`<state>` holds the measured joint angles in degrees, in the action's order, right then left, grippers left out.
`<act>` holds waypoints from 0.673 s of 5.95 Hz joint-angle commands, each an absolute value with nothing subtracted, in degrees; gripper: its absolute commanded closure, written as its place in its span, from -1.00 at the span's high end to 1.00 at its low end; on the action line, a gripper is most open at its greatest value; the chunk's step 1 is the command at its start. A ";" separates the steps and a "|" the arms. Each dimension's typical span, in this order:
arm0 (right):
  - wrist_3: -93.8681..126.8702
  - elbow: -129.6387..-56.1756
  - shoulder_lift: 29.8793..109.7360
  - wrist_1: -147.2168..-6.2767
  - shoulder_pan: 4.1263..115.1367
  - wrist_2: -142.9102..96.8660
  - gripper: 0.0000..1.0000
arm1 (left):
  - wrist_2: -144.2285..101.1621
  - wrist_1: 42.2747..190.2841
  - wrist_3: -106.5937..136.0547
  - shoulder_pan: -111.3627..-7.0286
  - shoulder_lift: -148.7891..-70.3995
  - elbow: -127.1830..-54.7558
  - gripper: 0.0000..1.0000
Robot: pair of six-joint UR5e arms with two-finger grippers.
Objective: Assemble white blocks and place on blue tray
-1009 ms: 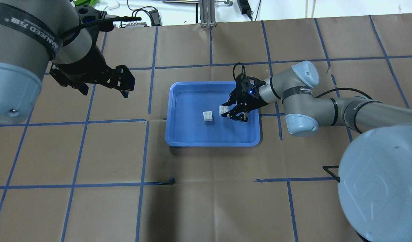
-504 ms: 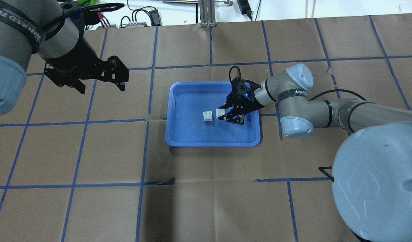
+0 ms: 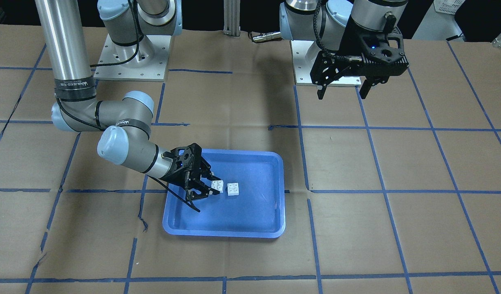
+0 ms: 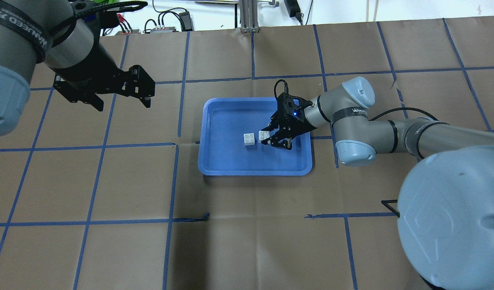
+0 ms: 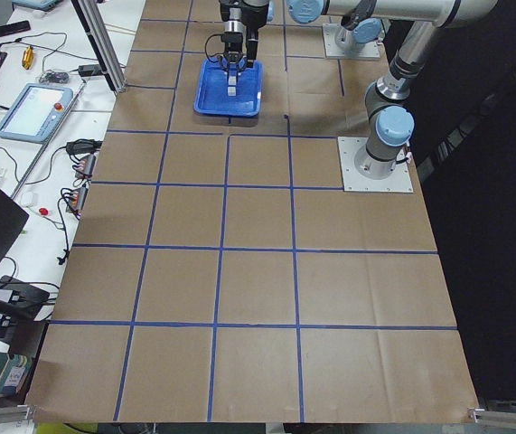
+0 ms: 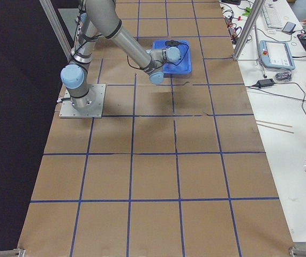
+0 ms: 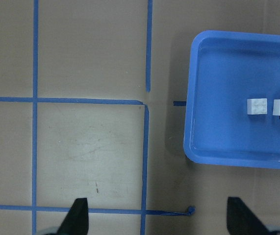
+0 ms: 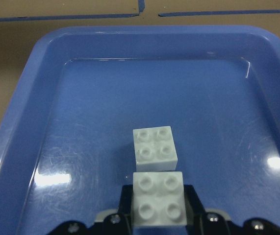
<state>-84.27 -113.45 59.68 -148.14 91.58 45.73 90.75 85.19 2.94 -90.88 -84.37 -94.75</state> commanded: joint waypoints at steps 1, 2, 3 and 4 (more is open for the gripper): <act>-82.89 -113.29 59.68 -148.27 91.58 45.70 -0.72 | 90.79 85.17 2.90 -90.79 -84.37 -94.75 0.99; -82.88 -113.03 58.98 -149.23 91.58 46.57 -0.73 | 90.36 85.17 2.90 -90.79 -84.29 -94.75 0.99; -82.88 -112.94 57.15 -152.37 92.19 46.76 -0.74 | 90.35 85.17 2.90 -90.62 -84.37 -94.66 0.99; -82.79 -112.94 57.22 -152.49 93.07 46.84 -0.74 | 90.35 85.17 2.55 -90.62 -84.37 -94.66 0.99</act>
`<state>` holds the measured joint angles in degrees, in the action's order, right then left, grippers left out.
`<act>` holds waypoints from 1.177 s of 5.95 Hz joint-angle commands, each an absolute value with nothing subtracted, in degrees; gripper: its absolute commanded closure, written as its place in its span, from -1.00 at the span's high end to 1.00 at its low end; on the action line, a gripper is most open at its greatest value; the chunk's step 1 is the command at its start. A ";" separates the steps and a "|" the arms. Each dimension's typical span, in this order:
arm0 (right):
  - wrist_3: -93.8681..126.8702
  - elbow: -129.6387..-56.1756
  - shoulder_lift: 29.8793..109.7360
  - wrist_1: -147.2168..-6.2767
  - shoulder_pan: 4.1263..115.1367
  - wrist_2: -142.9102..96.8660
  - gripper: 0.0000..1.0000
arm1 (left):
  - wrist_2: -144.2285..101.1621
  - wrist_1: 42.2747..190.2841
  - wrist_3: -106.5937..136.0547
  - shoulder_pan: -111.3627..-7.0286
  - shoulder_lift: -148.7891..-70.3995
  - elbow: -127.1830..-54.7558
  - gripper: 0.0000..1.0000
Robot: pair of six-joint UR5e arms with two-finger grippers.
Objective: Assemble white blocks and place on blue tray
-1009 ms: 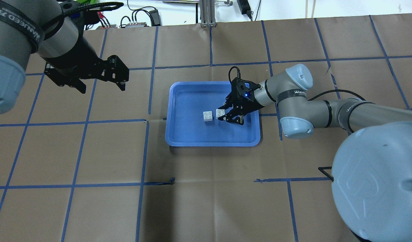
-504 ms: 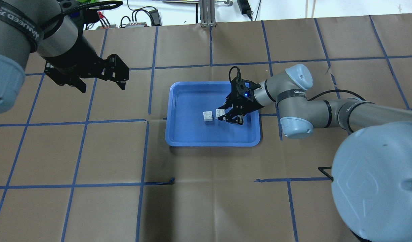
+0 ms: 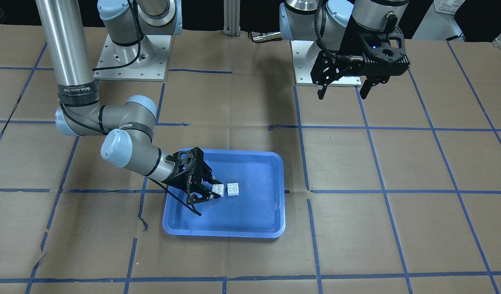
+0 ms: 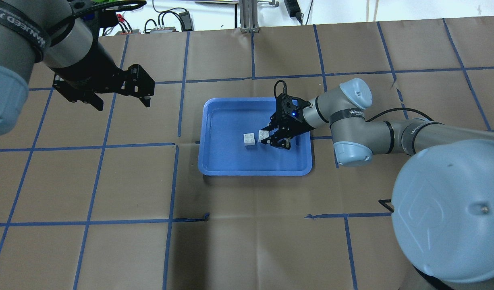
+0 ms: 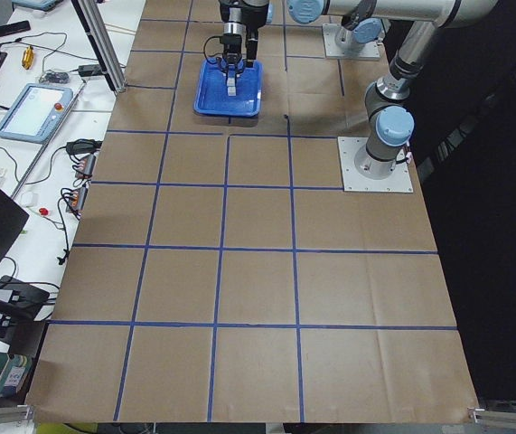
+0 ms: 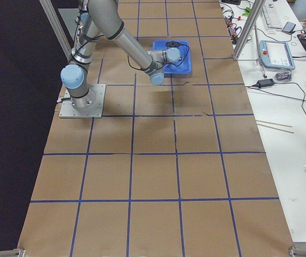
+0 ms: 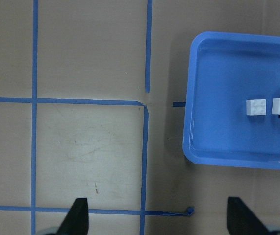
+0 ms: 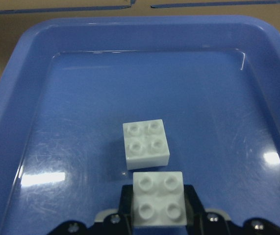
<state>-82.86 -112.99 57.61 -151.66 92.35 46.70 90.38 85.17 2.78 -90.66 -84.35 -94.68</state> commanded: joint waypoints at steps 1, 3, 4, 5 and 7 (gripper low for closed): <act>-82.79 -112.94 57.22 -152.49 93.51 46.76 -0.74 | 90.35 85.17 2.64 -90.70 -84.37 -94.66 0.99; -82.71 -113.03 57.30 -152.40 93.78 46.76 -0.74 | 90.44 85.17 2.55 -90.35 -84.37 -94.57 0.99; -82.62 -113.11 57.39 -152.32 93.78 46.76 -0.74 | 90.44 85.17 2.55 -90.35 -84.37 -94.57 0.99; -82.62 -113.12 57.39 -152.31 93.78 46.76 -0.67 | 90.44 85.17 2.55 -90.35 -84.37 -94.57 0.99; -77.90 -113.03 57.30 -152.49 93.78 46.23 0.98 | 90.44 85.17 2.55 -90.35 -84.37 -94.57 0.99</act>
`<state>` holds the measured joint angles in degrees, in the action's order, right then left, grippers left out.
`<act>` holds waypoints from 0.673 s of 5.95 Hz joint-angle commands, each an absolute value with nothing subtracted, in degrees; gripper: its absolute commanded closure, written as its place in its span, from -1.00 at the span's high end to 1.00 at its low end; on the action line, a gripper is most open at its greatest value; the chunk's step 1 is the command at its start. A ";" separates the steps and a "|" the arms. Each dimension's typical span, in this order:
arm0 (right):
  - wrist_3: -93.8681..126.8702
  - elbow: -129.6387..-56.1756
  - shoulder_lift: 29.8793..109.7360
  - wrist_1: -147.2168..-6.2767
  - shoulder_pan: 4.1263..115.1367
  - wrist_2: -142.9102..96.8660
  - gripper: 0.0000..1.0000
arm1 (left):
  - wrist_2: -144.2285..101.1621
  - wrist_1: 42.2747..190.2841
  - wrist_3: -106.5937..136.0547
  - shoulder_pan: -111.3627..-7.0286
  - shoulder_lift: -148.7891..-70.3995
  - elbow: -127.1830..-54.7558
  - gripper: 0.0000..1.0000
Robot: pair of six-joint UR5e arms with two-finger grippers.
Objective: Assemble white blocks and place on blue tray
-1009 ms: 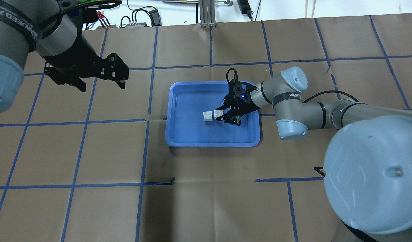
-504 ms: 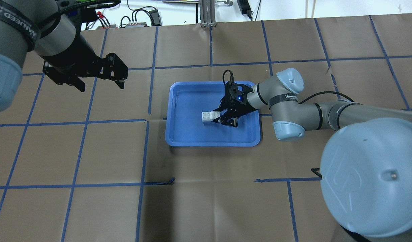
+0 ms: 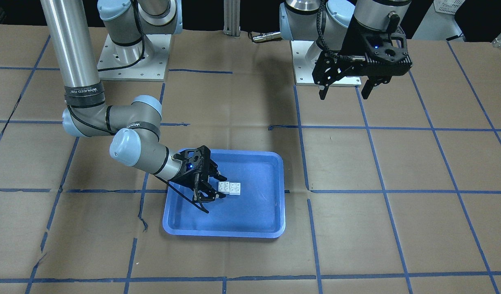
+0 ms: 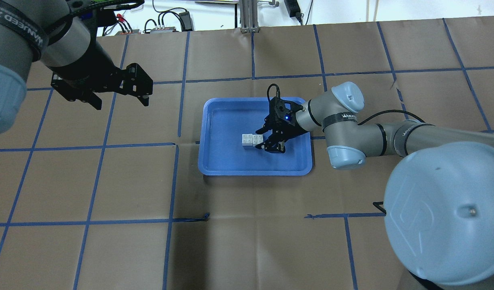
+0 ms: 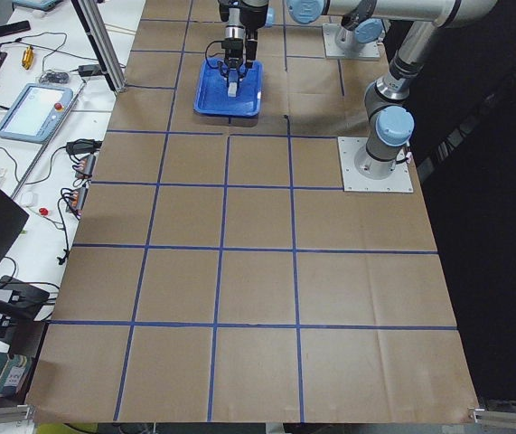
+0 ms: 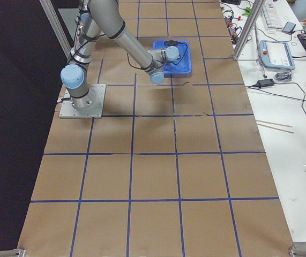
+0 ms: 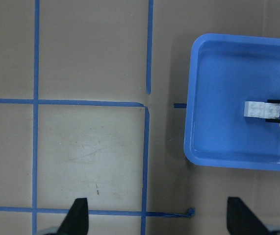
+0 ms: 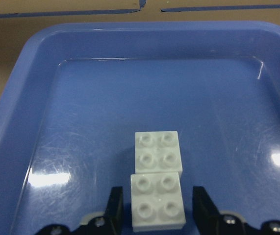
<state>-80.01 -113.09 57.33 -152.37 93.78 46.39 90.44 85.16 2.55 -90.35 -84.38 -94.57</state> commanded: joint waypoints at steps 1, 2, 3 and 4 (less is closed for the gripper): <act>-77.78 -112.94 57.30 -152.49 93.78 46.23 0.99 | 90.44 85.17 2.55 -90.35 -84.37 -94.57 0.99; -77.61 -112.77 57.57 -152.23 93.78 46.75 0.99 | 90.44 85.17 2.55 -90.35 -84.37 -94.57 0.99; -76.91 -112.15 59.57 -152.05 93.69 47.02 0.99 | 90.44 85.17 2.55 -90.35 -84.37 -94.57 0.99; -71.07 -111.37 62.37 -151.62 93.60 49.46 0.99 | 90.44 85.08 2.55 -90.35 -84.29 -94.57 0.99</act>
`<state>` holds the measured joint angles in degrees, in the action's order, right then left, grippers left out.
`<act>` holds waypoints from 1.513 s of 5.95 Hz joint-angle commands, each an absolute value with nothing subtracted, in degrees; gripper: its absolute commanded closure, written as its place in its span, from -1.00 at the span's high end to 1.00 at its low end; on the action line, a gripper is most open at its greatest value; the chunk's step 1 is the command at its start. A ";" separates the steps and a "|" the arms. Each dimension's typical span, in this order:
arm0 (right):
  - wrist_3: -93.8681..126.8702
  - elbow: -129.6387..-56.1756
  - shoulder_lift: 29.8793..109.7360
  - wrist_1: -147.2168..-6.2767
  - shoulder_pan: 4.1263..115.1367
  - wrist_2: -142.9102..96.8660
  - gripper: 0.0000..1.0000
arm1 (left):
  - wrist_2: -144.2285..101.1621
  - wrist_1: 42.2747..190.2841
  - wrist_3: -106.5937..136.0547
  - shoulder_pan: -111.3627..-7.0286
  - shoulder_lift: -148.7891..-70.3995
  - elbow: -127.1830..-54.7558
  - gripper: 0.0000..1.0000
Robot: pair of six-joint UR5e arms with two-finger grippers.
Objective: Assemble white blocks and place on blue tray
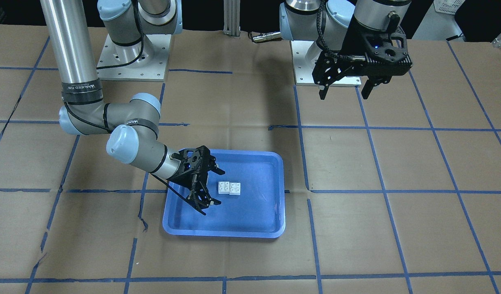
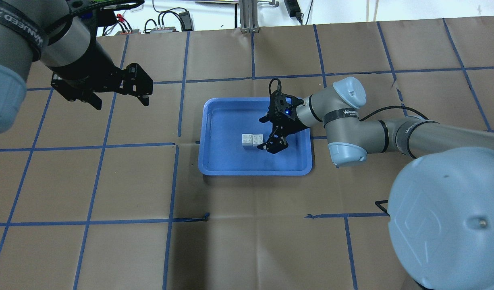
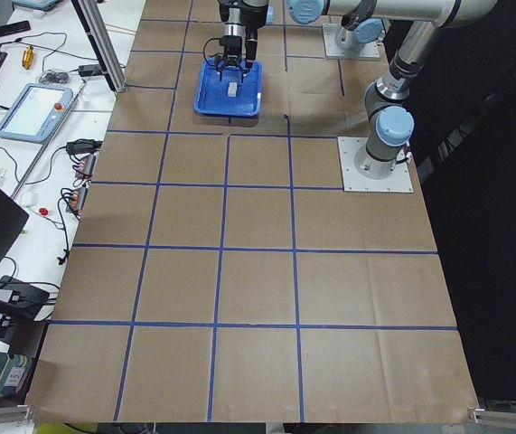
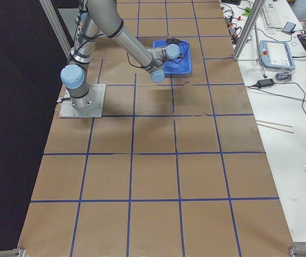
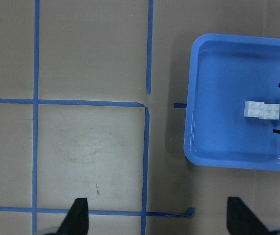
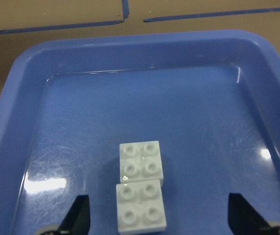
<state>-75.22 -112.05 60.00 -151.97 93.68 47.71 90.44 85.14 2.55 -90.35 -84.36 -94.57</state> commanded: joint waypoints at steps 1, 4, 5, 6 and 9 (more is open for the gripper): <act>-63.79 -111.62 64.75 -151.35 93.43 53.92 0.99 | 90.44 85.08 2.55 -90.35 -84.29 -94.57 0.99; -40.31 -111.01 71.43 -146.65 92.73 72.43 0.99 | 90.53 85.08 2.55 -90.35 -84.37 -94.57 0.99; -31.99 -109.70 74.15 -141.29 92.20 77.73 0.99 | 90.61 84.99 2.55 -90.35 -84.37 -94.48 0.99; -22.07 -107.25 76.62 -131.93 91.15 82.05 1.00 | 90.62 84.82 2.55 -90.35 -84.37 -94.48 0.99; 0.17 -96.37 82.08 -102.49 90.35 87.97 1.00 | 90.44 84.55 2.55 -90.26 -84.46 -94.48 0.99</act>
